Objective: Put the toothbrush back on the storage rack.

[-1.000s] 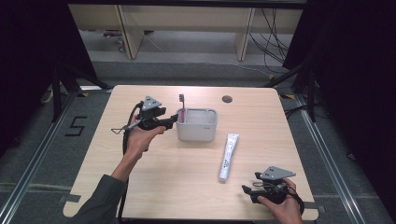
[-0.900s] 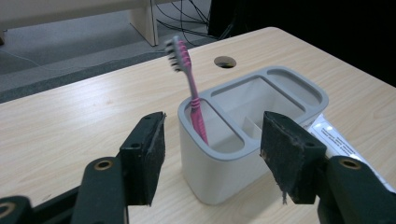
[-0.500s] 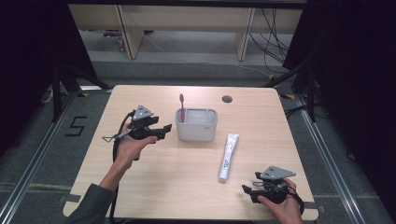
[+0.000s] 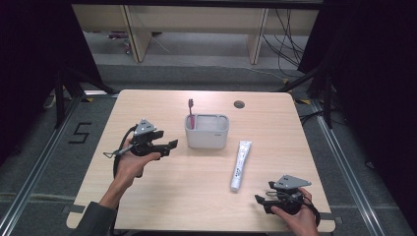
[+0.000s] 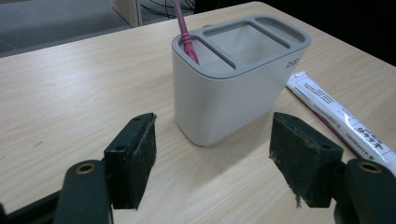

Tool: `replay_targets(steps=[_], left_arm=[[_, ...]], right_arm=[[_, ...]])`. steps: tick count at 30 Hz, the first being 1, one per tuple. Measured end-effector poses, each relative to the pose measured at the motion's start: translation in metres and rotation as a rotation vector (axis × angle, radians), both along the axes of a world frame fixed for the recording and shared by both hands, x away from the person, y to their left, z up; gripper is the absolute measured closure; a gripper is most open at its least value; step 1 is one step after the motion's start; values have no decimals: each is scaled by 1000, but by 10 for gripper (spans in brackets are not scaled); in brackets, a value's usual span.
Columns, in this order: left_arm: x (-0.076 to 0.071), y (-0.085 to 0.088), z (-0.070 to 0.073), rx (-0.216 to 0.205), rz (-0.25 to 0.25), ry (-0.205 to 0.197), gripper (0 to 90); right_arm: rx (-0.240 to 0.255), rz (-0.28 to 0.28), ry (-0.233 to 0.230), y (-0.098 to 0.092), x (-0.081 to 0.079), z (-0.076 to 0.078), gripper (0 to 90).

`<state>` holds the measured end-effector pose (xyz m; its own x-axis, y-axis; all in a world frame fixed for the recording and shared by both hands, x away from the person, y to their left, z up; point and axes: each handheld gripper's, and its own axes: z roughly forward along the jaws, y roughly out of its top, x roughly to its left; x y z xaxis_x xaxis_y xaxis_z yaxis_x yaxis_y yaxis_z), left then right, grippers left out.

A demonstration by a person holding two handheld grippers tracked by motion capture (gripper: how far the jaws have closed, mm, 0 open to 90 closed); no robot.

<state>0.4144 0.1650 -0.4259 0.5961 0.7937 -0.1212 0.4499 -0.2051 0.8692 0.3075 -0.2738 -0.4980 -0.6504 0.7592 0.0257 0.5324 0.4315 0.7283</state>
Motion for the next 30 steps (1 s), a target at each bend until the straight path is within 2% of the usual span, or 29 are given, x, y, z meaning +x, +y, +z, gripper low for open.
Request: replay_targets(steps=[1, 8, 15, 17, 19, 20, 23, 25, 30], left_arm=[[0, 0, -1, -3, 0, 1, 313], [-6, 5, -10, 9, 6, 3, 296], [-10, 8, -17, 17, -8, 7, 260], [-12, 9, -17, 14, -10, 6, 252], [-14, 10, -18, 19, -7, 3, 247], [-15, 10, -19, 19, -8, 3, 247], [-18, 11, -22, 20, -10, 11, 242], [-20, 13, -25, 32, -11, 18, 240], [-29, 17, -34, 43, -16, 34, 239]], right_arm=[[-7, 12, -11, -1, 1, 0, 271], [-8, 6, -8, 0, 0, 1, 271], [-8, 10, -10, -1, 1, 0, 271], [2, -1, 6, 0, 0, 0, 272], [-6, 8, -5, -1, 1, 0, 272], [12, -10, 22, 0, -1, 0, 272], [7, -11, 13, -1, 0, 0, 271], [22, -19, 36, 0, -1, 0, 271], [18, -19, 29, -2, 0, 0, 271]])
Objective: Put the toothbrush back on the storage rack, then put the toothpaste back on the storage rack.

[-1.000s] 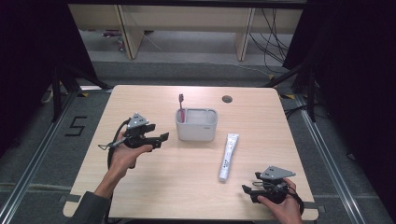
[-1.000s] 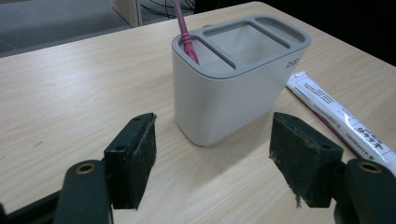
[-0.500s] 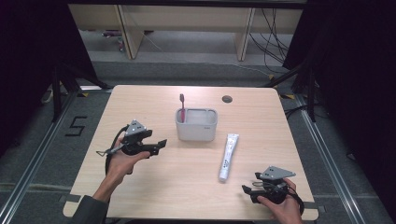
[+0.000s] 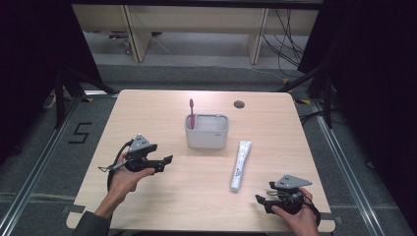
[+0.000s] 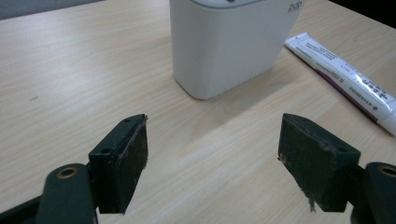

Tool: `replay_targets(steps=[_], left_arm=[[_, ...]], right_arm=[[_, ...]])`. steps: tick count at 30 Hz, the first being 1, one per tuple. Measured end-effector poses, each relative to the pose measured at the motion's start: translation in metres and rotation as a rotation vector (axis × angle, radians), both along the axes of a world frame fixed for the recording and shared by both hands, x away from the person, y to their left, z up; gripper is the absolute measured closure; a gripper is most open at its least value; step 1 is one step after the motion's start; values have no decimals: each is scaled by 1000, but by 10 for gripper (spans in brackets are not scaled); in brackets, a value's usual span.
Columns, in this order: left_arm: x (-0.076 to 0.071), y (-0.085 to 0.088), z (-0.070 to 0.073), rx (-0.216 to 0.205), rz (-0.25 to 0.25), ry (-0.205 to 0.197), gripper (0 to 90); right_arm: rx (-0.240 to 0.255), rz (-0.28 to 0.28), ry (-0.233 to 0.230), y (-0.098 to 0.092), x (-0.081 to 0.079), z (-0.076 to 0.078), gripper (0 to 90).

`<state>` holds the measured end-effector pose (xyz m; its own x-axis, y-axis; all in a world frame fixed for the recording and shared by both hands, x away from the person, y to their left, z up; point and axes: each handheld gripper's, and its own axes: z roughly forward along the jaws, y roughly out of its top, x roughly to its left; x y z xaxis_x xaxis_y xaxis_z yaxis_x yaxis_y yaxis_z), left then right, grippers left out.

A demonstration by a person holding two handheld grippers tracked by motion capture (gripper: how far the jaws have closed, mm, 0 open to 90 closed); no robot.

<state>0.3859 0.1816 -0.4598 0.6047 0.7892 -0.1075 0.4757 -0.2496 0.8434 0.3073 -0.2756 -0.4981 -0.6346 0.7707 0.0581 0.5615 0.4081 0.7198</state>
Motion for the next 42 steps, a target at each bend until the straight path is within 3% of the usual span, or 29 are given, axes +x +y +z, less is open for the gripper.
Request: replay_targets(steps=[3, 6, 10, 13, 14, 16, 18, 20, 21, 29, 31, 33, 34, 42], left_arm=[[-5, 2, -6, 0, -4, 9, 237], [-9, 5, -11, 16, -15, 18, 236], [-15, 6, -15, 1, -7, 17, 235], [-18, 10, -16, 20, -21, 15, 234], [-20, 9, -17, -5, -6, 9, 233], [-23, 9, -19, -12, -3, 14, 233], [-26, 12, -21, 12, -11, 22, 232], [-29, 13, -24, 16, -11, 24, 231], [-29, 13, -26, -6, -6, 22, 231], [-42, 16, -32, 11, -11, 32, 218], [-46, 17, -32, 21, -13, 32, 215], [-50, 17, -35, 6, -15, 30, 212], [-52, 17, -36, 14, -20, 31, 211], [-73, 15, -47, 58, -51, 47, 196]], right_arm=[[-11, 7, -14, -1, 1, 0, 271], [5, 0, 7, 0, 0, 0, 271], [4, 11, -3, -1, 1, -1, 271], [4, 13, -5, -2, 2, -1, 271], [5, 13, -4, -2, 1, -1, 271], [13, 14, 10, -1, 1, -1, 271], [1, 6, 0, -2, 0, 0, 271], [20, -1, 17, 0, -1, -1, 271], [11, 15, 2, -2, 1, -1, 271], [2, 4, 18, -1, -2, 0, 270], [10, 30, 23, -1, 0, -1, 270], [11, 12, 25, -1, -1, 0, 270], [0, 3, 6, -1, -2, -1, 271], [4, -4, 15, 0, -3, 0, 270]])
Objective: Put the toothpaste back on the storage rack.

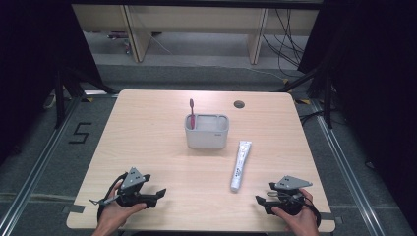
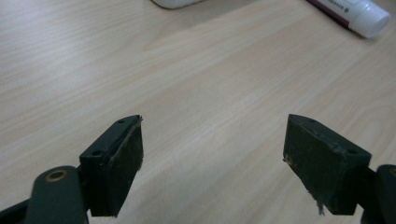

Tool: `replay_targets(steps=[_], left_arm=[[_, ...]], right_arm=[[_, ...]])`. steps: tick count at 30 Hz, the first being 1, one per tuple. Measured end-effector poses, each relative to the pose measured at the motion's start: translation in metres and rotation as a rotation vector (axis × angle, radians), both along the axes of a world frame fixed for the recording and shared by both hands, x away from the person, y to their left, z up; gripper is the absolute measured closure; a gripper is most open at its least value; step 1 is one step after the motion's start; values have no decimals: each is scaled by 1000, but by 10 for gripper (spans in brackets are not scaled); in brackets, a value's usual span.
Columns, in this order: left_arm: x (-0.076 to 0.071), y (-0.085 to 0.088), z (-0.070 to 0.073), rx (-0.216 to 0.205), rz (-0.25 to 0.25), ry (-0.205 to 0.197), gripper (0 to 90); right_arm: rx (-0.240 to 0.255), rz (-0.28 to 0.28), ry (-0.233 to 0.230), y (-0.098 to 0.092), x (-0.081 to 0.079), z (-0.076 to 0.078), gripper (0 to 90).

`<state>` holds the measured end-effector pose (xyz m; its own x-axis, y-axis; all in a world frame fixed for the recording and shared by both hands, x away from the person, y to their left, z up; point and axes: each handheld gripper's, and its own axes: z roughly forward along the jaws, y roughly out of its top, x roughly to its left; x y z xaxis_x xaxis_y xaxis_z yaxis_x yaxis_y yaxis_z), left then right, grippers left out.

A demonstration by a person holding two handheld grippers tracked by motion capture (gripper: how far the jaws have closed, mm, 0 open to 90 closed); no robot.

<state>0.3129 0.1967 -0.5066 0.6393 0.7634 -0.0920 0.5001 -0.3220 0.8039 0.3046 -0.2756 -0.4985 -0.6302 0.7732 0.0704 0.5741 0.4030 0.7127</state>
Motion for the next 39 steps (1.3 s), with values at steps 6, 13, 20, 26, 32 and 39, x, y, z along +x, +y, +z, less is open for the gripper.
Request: replay_targets(steps=[6, 13, 20, 26, 32, 39], left_arm=[[-5, 1, 0, 3, 3, -3, 187], [-9, -1, -4, 2, -4, -7, 187], [-10, 0, -3, 44, -23, -6, 186], [-11, -1, -4, 52, -29, 4, 185], [-11, 0, -5, 44, -11, -3, 183], [-11, -1, -4, 49, -23, -6, 183]], right_arm=[[5, -1, 22, 2, -1, 0, 269], [20, -3, 15, 0, 0, 0, 260], [46, 34, 12, 4, 4, 0, 252], [83, 17, -2, 3, 9, 5, 178], [83, -3, 0, 6, 19, 9, 157], [55, 2, 11, 13, 32, 15, 169]])
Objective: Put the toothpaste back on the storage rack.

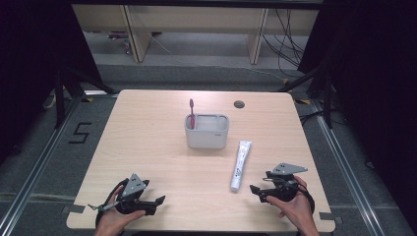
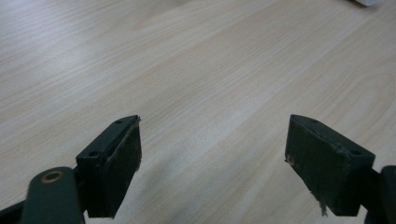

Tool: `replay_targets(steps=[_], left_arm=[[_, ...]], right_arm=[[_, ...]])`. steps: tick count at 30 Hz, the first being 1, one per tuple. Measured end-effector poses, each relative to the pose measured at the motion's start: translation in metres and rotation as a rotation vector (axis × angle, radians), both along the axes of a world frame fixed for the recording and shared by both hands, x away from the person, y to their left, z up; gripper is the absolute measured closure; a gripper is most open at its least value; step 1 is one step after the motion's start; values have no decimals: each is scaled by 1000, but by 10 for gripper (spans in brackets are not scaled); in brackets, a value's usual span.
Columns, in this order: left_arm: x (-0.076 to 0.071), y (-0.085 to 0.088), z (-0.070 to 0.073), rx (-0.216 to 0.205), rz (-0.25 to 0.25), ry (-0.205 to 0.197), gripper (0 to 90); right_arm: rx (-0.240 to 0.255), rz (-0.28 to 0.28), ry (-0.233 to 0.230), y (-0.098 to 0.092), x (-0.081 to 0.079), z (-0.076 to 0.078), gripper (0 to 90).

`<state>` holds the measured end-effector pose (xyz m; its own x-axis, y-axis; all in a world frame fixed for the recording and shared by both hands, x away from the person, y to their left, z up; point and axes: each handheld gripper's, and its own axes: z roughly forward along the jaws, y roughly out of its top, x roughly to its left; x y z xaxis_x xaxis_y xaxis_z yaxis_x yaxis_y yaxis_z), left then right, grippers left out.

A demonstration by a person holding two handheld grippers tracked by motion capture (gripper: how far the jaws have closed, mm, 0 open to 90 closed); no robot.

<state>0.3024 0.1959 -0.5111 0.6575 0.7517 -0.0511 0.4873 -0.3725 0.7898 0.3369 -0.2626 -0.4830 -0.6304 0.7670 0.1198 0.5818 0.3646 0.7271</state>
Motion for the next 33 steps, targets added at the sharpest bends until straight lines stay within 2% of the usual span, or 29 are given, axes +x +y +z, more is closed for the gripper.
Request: replay_targets(steps=[1, 3, 4, 7, 9, 10, 11, 12, 13, 14, 15, 17, 18, 19, 20, 21, 24, 25, 26, 27, 29, 30, 32, 33], left_arm=[[0, 0, 0, -1, 5, -1, 183], [0, 0, -1, 2, 3, 4, 183], [0, 0, -1, 0, 2, 3, 183], [0, -1, -1, 7, -1, 7, 183], [-1, -1, -1, 8, -1, 8, 183], [-1, -1, 0, 12, 0, 10, 183], [0, -2, -1, -4, 7, 6, 183], [0, -1, 0, 17, -4, 9, 183], [0, -1, -1, 11, -1, 3, 183], [-1, -1, -1, 8, 2, 6, 183], [0, -1, -1, 10, -1, 7, 183], [0, -1, 0, 13, -5, 10, 183], [0, -1, -1, 9, -2, 5, 183], [0, -2, -2, 1, 0, 6, 183], [0, -2, -1, 8, -5, 6, 183], [0, -2, -1, -1, -1, 4, 183], [-1, -2, -2, -1, -2, 5, 183], [-1, -1, -1, 6, -6, 7, 183], [-1, -1, 0, 6, -9, 10, 183], [0, -2, 0, -15, 1, 7, 183], [1, 1, 0, 1, 0, 7, 183], [1, 2, 0, -5, -1, 6, 183], [0, 2, -1, -6, 7, 1, 183], [1, 1, -1, -2, 3, 4, 183]], right_arm=[[-12, 7, -5, 1, 2, 1, 177], [-3, -4, 26, 6, 4, 3, 191], [-18, 0, 12, 7, 7, 4, 194], [-13, -11, 33, 12, 12, 8, 220], [-37, 3, 17, 14, 18, 11, 226], [-25, -7, 4, 16, 21, 11, 226], [-33, -13, 42, 18, 22, 14, 226], [-18, -21, 43, 22, 25, 14, 227], [-25, -26, 64, 24, 25, 15, 228], [-42, -8, 45, 25, 30, 15, 228], [-31, -24, 57, 29, 31, 15, 230], [-56, -20, 68, 32, 36, 17, 233], [-65, -10, 35, 34, 41, 15, 234], [-46, -29, 51, 36, 42, 15, 237], [-55, -5, 47, 37, 46, 14, 242], [-52, -15, 63, 39, 46, 15, 246], [-68, 2, 48, 42, 53, 15, 247], [-69, -15, 69, 43, 53, 18, 247], [-71, -16, 68, 45, 55, 18, 242], [-70, -22, 69, 47, 56, 16, 232], [-65, -3, 69, 48, 62, 13, 230], [-76, -38, 104, 50, 62, 14, 228], [-88, -45, 122, 50, 66, 11, 226], [-88, -63, 170, 51, 66, 12, 227]])
